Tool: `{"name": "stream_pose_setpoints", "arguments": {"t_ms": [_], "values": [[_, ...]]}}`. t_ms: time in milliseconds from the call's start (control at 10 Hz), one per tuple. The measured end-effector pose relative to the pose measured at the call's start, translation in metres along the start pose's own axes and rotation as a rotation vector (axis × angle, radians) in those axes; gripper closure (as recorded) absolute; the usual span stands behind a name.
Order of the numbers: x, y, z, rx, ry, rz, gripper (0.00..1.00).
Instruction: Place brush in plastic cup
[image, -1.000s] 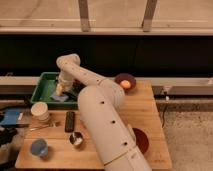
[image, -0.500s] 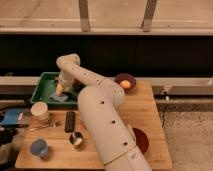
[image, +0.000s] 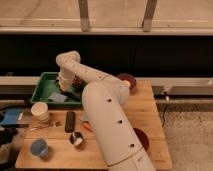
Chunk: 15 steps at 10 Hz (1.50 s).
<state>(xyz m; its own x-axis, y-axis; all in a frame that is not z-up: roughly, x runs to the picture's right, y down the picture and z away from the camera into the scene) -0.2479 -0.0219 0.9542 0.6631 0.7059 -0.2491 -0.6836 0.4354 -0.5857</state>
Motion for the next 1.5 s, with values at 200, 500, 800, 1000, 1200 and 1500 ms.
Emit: {"name": "stream_pose_setpoints", "arguments": {"t_ms": [200,500,800,1000,1200,1500], "values": [[-0.002,-0.004,-0.017,0.022,-0.018,-0.009,1.0],[-0.003,-0.002,-0.018,0.023,-0.017,-0.014,1.0],[-0.002,-0.002,-0.01,0.011,-0.007,-0.007,0.91],[-0.003,0.0,-0.005,0.003,-0.002,-0.005,0.71],[-0.003,0.001,-0.003,-0.004,0.0,-0.003,0.48],[-0.007,0.005,-0.003,-0.006,-0.005,-0.012,0.23]]}}
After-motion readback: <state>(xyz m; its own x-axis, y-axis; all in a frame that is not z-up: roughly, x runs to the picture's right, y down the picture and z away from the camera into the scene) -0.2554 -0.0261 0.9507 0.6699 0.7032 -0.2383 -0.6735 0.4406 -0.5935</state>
